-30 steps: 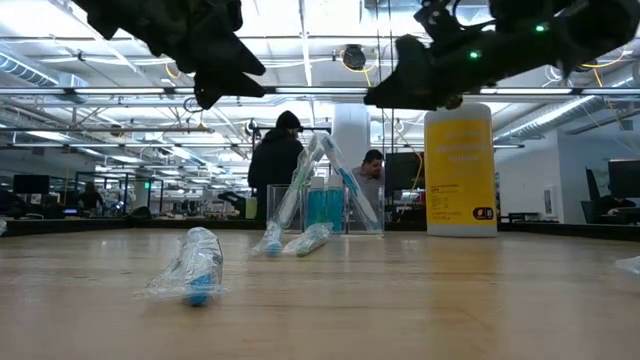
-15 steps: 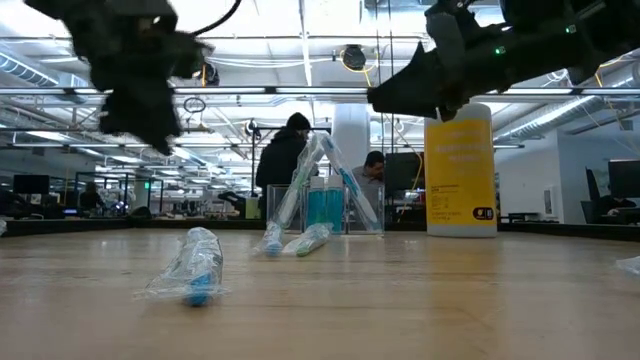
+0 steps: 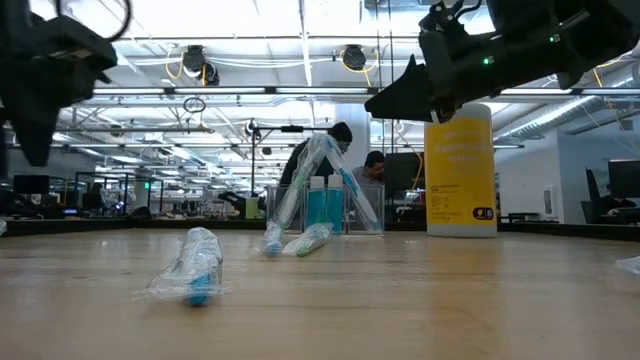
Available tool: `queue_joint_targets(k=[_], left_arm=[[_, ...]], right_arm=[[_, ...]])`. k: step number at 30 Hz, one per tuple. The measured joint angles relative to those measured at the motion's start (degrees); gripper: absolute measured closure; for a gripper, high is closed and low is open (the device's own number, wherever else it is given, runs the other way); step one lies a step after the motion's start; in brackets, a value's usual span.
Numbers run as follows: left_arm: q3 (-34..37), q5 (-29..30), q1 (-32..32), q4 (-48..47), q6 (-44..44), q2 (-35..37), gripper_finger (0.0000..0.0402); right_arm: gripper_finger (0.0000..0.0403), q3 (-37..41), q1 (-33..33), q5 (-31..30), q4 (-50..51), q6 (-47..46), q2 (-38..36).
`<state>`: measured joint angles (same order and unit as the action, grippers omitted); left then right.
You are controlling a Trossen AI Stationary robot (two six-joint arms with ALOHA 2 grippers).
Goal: Pick & Place toothbrushing station
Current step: Put the orange toothbrush into the left compartment of the transparent organizer
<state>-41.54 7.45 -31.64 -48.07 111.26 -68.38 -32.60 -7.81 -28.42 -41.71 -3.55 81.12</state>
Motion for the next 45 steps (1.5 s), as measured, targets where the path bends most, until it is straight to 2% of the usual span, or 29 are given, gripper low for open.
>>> queue_joint_targets(k=[11,21,26,34,39,45], left_arm=[[0.0,-5.3,-6.7,-10.1,27.8,-2.8,0.0215],[0.0,-5.6,-4.7,-10.3,28.8,-8.2,0.0215],[0.0,-7.9,-3.3,-9.9,27.3,-10.9,0.0215],[0.0,-7.0,-0.1,-8.6,26.3,-12.7,0.0215],[0.5,-9.1,1.5,-8.6,27.3,-13.8,0.0215],[2.3,-6.3,1.9,-4.4,30.9,-13.8,0.0215]], right_arm=[[0.0243,0.0,0.7,0.0,0.4,-1.8,0.0],[0.0243,0.0,0.7,0.0,0.4,-1.8,0.0],[0.0243,0.0,0.7,0.0,0.4,-1.6,0.0],[0.0243,0.0,0.8,0.0,-0.5,-1.4,0.0],[0.0243,0.0,0.8,0.0,-0.5,-1.4,0.0],[0.0243,0.0,0.8,0.0,-0.4,-1.4,0.0]])
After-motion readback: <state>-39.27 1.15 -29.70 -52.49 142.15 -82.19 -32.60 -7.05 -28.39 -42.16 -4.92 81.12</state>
